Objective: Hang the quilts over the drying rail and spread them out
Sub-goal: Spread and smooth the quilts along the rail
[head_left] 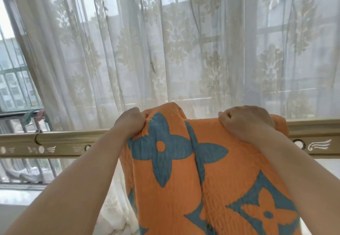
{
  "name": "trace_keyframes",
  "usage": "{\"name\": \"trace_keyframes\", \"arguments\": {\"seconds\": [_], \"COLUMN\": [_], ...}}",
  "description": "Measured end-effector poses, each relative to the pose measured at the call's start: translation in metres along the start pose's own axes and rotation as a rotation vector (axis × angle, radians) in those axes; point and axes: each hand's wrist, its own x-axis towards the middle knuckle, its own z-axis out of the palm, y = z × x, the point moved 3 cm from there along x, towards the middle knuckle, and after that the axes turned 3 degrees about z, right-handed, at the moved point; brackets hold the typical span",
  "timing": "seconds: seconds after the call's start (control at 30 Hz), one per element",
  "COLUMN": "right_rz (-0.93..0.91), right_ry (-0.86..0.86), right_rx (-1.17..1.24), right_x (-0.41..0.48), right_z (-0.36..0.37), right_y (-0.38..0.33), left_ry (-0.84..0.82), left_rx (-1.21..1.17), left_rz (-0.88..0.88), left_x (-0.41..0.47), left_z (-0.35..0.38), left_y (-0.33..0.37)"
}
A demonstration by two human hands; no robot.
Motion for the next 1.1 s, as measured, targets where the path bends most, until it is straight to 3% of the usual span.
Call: {"name": "trace_keyframes", "arguments": {"seconds": [0.2,0.33,0.43,0.63,0.87,1.1], "right_rz": [-0.042,-0.096,-0.080,-0.077,-0.014,0.013], "right_ry": [0.168,0.041,-0.036,-0.003,0.068,0.048], "right_rx": [0.133,0.295,0.254,0.259,0.139,0.029], "right_x": [-0.005,-0.001,-0.003,-0.001,0.007,0.009], "right_z": [-0.001,0.004,0.015,0.020,0.025,0.029], "right_y": [-0.039,-0.089,-0.100,-0.104,-0.101,-0.110], "left_ry": [0.028,0.036,0.063,0.079,0.050,-0.019], "left_rx": [0.028,0.021,0.036,-0.002,0.176,0.057], "left_rz": [0.058,0.095,0.103,0.094,-0.122,-0.125], "left_x": [-0.002,-0.004,-0.007,-0.005,0.017,0.028], "left_z": [0.005,0.003,0.001,-0.023,-0.056,-0.052], "left_y": [0.006,0.008,0.004,-0.010,-0.100,-0.125]}}
